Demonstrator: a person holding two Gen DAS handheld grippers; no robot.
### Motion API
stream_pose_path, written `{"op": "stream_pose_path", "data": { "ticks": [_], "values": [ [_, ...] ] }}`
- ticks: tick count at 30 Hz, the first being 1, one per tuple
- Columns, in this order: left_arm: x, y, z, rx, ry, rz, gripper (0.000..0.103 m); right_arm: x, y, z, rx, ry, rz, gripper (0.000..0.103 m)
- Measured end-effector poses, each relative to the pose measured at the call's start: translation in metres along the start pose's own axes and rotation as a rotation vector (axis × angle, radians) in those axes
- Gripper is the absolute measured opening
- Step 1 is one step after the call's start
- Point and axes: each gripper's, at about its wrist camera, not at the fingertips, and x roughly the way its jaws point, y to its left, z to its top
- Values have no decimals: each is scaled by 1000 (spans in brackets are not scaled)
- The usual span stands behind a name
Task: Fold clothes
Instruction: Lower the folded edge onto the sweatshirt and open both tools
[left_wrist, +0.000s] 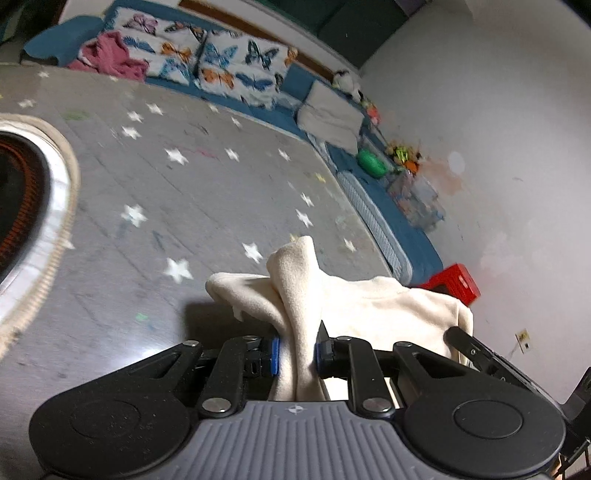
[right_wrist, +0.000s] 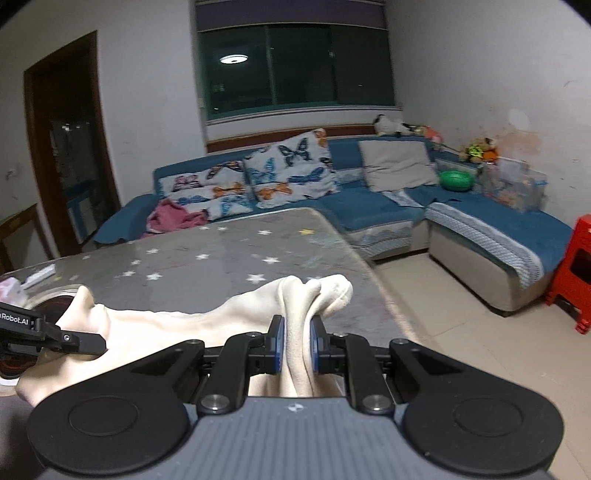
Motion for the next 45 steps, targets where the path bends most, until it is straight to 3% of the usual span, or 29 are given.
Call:
{"op": "stream_pose_path", "data": {
  "ticks": [11,16,20,25,30,37,45],
  "values": [
    [33,0,-24,36,129,16,20,23,-35,-28,43,118,-97,13],
    [26,3,-26,48,122,39,32,33,-36,-37,19,162,-122,17],
    [15,3,-20,66,77,68,42,28,-33,-37,6,137,-146,20],
    [3,0,-9,78,12,96,42,26,-25,-27,9,104,-102,21],
    [0,-12,-5,102,-5,64,40,39,-13,-24,10,113,-44,21],
    [18,-33,-7,155,32,-2,40,61,-8,-27,18,131,-38,21],
    [56,-38,-7,153,77,10,40,71,-9,-34,-3,144,-39,22]
  ]
}}
